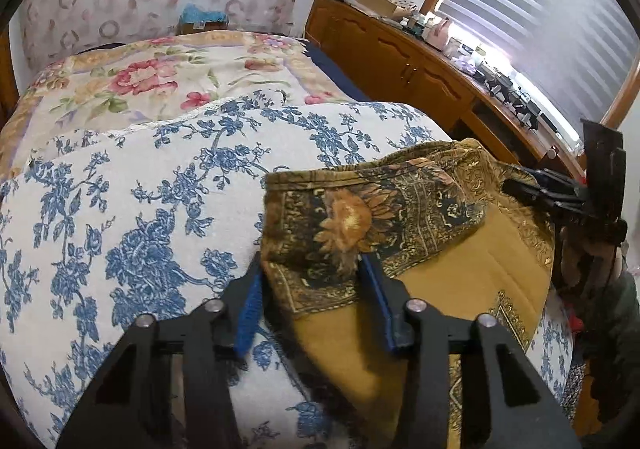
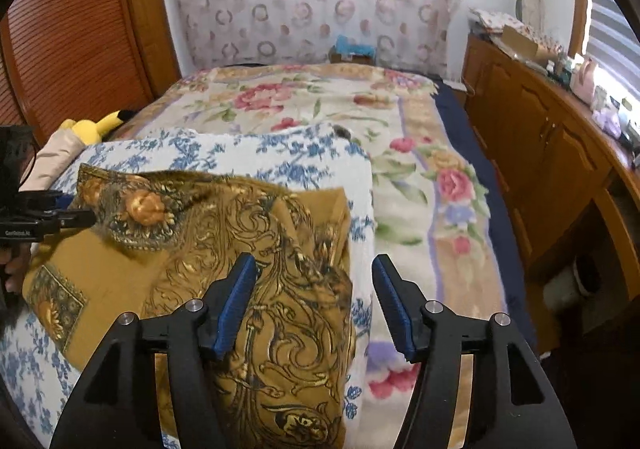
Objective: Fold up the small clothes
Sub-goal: 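Grasp the folded shirt bundle with the left tool and lift it, then carry the lifted shirt bundle with the left tool toward the yellow plush toy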
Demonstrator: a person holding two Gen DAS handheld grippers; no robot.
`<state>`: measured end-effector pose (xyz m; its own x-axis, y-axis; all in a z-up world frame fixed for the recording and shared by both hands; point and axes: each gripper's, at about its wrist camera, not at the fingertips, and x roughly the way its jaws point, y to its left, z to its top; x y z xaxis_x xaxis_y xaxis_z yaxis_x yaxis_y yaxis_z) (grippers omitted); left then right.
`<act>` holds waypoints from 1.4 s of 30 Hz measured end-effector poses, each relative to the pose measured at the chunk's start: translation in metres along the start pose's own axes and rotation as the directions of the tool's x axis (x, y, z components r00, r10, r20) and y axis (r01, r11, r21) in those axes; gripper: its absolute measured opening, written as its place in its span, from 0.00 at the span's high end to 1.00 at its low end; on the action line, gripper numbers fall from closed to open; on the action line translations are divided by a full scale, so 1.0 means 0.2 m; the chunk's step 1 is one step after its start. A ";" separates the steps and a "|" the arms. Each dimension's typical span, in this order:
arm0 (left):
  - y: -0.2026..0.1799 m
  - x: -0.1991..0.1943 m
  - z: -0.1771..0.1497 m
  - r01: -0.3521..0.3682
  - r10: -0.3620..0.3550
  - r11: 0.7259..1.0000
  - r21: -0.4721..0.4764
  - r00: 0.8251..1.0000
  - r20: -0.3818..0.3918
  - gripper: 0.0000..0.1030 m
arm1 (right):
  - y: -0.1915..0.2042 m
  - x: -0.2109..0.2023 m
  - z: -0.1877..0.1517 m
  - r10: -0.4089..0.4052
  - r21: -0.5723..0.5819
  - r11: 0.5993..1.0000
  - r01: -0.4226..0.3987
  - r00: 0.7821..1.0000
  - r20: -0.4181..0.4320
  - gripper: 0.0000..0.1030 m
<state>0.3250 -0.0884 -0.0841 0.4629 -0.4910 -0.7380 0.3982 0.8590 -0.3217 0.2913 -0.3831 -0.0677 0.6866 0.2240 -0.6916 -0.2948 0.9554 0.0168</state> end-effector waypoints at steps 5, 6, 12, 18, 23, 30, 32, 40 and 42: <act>-0.02 -0.01 -0.01 0.076 -0.076 0.997 -0.023 0.997 -0.009 0.93 | -0.04 0.06 -0.03 0.037 0.065 0.997 -0.033 0.998 -0.055 0.38; -0.04 -0.03 -0.01 0.080 -0.080 0.997 -0.016 0.997 0.003 0.94 | -0.05 0.07 -0.04 0.051 0.084 0.995 -0.046 0.997 -0.060 0.38; -0.11 -0.15 0.00 0.124 -0.124 0.992 0.013 0.990 0.063 0.94 | -0.05 0.07 -0.06 0.082 0.102 0.992 -0.076 0.995 -0.053 0.37; -0.21 -0.25 0.02 0.145 -0.153 0.987 0.074 0.983 0.105 0.95 | 0.01 0.06 -0.09 0.108 0.072 0.992 -0.104 0.992 -0.061 0.37; -0.26 -0.28 0.03 0.138 -0.150 0.985 0.104 0.981 0.120 0.95 | 0.01 0.06 -0.09 0.179 0.094 0.981 -0.172 0.981 -0.070 0.66; -0.30 -0.41 0.01 0.163 -0.183 0.979 0.126 0.969 0.168 0.96 | 0.07 -0.04 -0.06 0.187 0.072 0.980 -0.186 0.982 -0.010 0.87; -0.30 -0.47 0.00 0.158 -0.181 0.979 0.130 0.966 0.187 0.96 | 0.11 -0.10 -0.03 0.180 0.044 0.983 -0.181 0.983 0.022 0.87; -0.19 -0.73 -0.03 0.088 -0.118 0.989 0.117 0.952 0.284 0.96 | 0.35 -0.22 0.14 0.194 -0.065 0.980 -0.188 0.976 0.100 0.87; -0.15 -0.77 -0.05 0.071 -0.100 0.992 0.106 0.950 0.297 0.96 | 0.40 -0.22 0.18 0.204 -0.089 0.977 -0.195 0.973 0.105 0.87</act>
<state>0.2332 -0.0364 0.0333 0.6353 -0.5950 -0.4924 0.5119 0.8018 -0.3084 0.2608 -0.3091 -0.0099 0.6781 0.4328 -0.5940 -0.4809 0.8725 0.0866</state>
